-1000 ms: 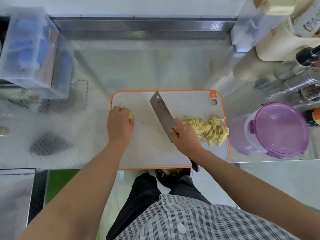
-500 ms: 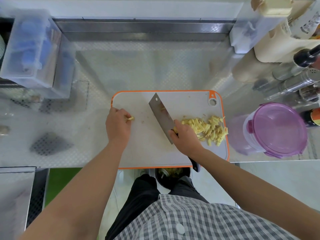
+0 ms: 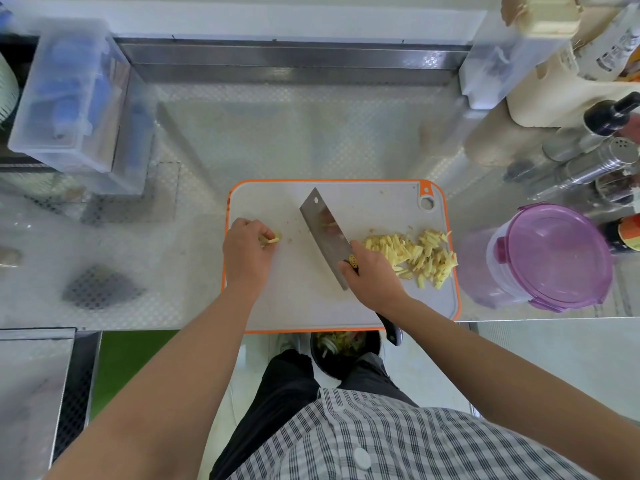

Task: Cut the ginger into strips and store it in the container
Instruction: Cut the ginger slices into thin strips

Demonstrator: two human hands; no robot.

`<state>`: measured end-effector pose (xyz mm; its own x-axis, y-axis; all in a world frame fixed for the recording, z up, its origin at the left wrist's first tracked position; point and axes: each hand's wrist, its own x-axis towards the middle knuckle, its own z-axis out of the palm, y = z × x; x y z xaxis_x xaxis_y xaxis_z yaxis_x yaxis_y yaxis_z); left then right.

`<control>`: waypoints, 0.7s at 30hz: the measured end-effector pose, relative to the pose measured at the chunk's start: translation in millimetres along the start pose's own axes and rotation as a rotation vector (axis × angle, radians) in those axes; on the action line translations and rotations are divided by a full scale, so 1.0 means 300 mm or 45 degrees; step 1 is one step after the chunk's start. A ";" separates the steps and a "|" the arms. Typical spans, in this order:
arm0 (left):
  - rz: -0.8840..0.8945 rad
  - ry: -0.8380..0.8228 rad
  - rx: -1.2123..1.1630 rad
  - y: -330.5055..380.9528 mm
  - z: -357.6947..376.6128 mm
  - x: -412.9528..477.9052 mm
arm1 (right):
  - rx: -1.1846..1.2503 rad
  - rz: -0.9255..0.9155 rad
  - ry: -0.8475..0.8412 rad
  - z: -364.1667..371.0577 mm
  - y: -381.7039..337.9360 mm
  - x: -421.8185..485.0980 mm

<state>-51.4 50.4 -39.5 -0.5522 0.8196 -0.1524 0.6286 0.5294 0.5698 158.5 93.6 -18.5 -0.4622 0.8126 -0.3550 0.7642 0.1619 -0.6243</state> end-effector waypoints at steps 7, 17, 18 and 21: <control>-0.037 0.002 -0.144 0.029 -0.007 0.008 | 0.017 0.028 -0.005 0.001 -0.006 0.007; -0.043 -0.012 0.013 0.033 0.009 0.021 | 0.003 0.005 -0.028 -0.007 0.006 0.015; -0.050 -0.001 0.022 0.037 0.005 0.021 | 0.004 0.007 -0.031 -0.007 0.007 0.016; -0.115 0.015 0.047 0.030 0.001 0.019 | 0.004 -0.004 -0.036 -0.009 0.010 0.017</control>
<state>-48.7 59.9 -35.3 -0.6134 0.7660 -0.1923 0.5958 0.6087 0.5240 159.6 99.8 -20.3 -0.4772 0.7958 -0.3729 0.7615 0.1625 -0.6275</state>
